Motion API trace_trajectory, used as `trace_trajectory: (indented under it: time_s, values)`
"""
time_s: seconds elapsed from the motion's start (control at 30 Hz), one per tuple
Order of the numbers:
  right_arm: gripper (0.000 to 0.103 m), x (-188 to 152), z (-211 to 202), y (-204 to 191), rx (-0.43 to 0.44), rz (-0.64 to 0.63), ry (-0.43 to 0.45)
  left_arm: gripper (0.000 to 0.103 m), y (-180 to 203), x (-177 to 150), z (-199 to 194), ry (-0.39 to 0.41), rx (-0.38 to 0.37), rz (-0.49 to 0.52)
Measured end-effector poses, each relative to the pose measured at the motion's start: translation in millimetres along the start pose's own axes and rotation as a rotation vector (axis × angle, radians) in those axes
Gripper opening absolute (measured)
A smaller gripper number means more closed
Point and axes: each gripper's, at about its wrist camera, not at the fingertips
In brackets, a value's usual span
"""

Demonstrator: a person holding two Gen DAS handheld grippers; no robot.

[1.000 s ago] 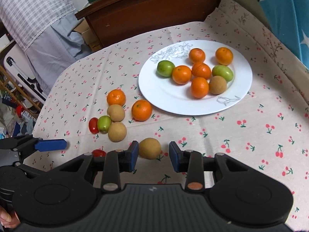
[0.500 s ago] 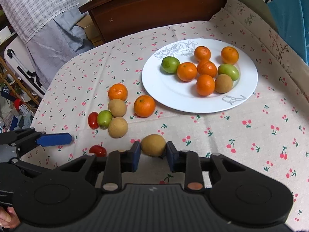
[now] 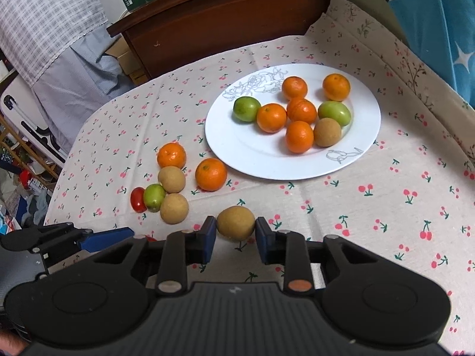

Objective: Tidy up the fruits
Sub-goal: 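Grasp the brown kiwi with the right tool while the left tool grasps a red cherry tomato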

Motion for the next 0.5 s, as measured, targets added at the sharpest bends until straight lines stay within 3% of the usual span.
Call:
trace_trajectory:
  time_s: [0.07,0.13,0.5]
  values:
    - [0.029,0.0,0.3,-0.5,-0.001,-0.003,-0.001,0.028,1.1,0.0,-0.5,0.008,0.0,0.009]
    - [0.029,0.1,-0.2,-0.3,-0.002,-0.001,0.001,0.024,1.0,0.5,-0.6,0.009,-0.012,0.003]
    - [0.029,0.7,-1.3,1.1,0.007,0.005,0.007,0.023,0.6,1.1,-3.0,0.031,-0.017,-0.012]
Point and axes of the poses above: each gripper's, at about its wrist camera, not at the fingertips, and z roughly the way its jaws point, y to its right, x to its top, and after that the axes turned 7 degrees about -z, right-handed
